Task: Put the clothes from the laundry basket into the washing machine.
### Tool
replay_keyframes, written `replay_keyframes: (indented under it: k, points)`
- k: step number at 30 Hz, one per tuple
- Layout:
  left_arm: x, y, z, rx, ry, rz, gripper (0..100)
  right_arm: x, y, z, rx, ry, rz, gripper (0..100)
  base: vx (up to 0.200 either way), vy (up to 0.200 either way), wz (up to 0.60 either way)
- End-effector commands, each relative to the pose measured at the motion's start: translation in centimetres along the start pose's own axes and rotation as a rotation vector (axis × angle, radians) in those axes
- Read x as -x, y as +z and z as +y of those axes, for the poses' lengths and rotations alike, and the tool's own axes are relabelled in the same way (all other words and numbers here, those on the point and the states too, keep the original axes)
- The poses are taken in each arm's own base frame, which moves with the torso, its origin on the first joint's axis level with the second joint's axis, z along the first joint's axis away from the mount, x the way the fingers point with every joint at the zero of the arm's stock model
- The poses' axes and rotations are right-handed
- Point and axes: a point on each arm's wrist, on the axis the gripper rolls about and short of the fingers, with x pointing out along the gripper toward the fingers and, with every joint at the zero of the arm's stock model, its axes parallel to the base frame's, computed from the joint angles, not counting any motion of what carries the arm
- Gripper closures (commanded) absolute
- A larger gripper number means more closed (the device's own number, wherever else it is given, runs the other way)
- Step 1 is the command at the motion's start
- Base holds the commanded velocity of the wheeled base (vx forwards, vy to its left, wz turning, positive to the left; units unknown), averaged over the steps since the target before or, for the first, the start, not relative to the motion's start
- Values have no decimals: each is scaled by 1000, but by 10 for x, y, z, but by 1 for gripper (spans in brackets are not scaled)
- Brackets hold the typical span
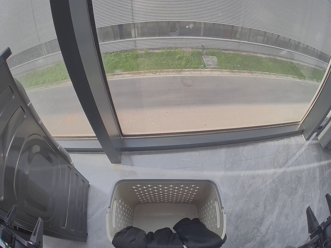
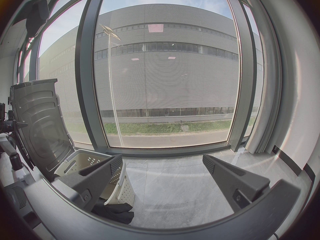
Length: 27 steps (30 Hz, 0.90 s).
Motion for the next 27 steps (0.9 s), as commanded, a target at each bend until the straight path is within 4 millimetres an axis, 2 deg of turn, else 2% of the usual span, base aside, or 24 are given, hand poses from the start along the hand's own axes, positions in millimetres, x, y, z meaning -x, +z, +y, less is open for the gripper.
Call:
replay_keyframes:
  k: [1,5,27]
  points:
    - [0,-5,0,0,0,-1,0,0,-5,0,0,0,1,0,0,0,0]
    - [0,-5,0,0,0,-1,0,0,-5,0,0,0,1,0,0,0,0]
    - [0,-5,0,0,0,-1,0,0,-5,0,0,0,1,0,-200,0,0]
